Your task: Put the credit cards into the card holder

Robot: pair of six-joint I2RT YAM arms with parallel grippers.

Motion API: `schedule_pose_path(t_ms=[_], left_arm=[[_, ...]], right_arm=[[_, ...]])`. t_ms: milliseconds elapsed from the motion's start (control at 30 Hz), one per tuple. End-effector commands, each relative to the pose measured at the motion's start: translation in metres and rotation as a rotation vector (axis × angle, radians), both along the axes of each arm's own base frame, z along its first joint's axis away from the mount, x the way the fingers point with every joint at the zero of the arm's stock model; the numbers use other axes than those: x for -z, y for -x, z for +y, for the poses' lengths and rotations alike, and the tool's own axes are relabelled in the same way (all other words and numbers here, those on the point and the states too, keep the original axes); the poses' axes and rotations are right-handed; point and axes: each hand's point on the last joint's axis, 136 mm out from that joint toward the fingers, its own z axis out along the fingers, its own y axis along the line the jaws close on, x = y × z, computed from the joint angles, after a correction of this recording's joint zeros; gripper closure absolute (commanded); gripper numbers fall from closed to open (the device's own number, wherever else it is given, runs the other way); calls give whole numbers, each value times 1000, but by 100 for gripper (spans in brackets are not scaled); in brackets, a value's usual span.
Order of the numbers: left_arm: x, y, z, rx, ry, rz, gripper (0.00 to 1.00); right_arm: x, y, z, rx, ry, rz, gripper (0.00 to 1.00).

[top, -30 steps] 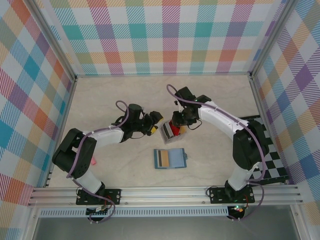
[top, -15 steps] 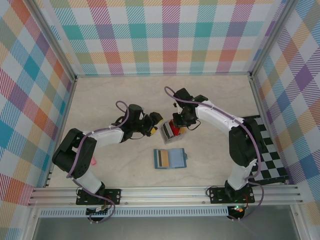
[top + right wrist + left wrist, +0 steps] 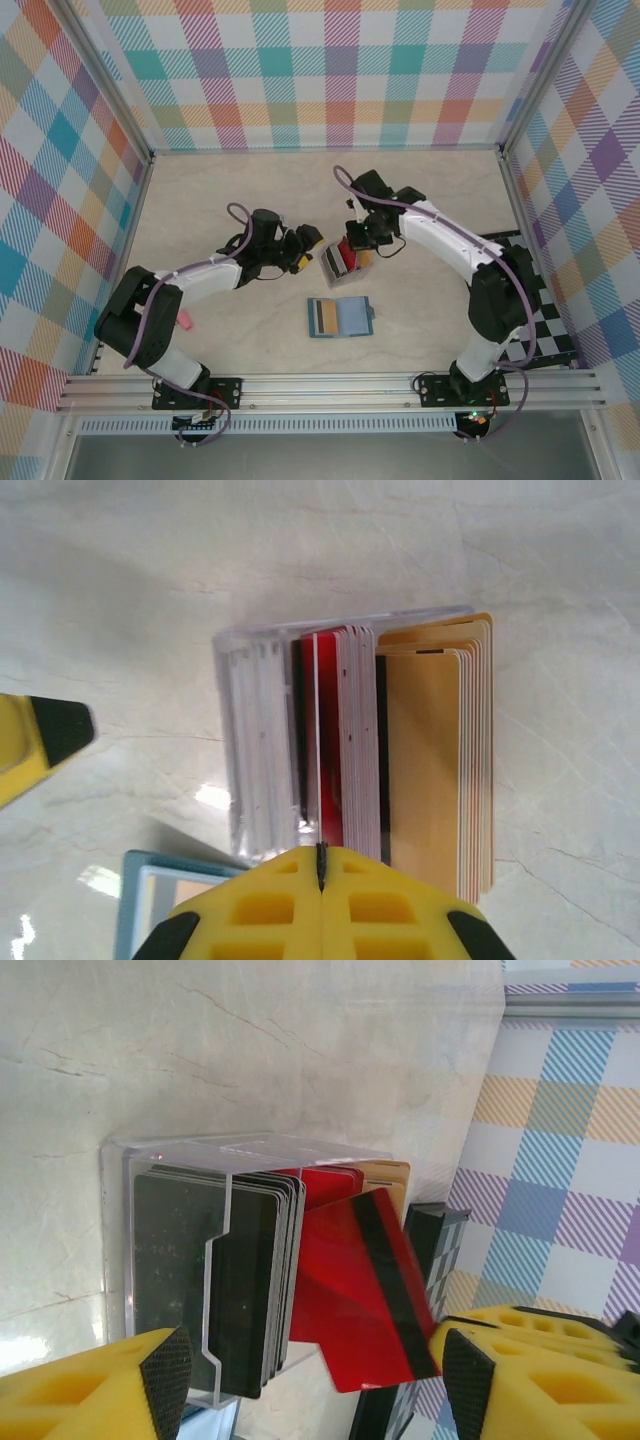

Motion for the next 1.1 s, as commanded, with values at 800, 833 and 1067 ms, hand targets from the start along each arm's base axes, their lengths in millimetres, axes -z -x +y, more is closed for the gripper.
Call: schedule_pose_path(t_ms=[800,833,1067], left_arm=[[-95,12,-58,35,357,-218,50],[-96,11,-58,35,364,-220,52],[-101,11,-61,38,390,-232,70]], right_arm=[[-84,23,1,360,-749,-33,96],[-82,24,1,362,-755,-22,96],[-74,25,3,376,-776,26,95]])
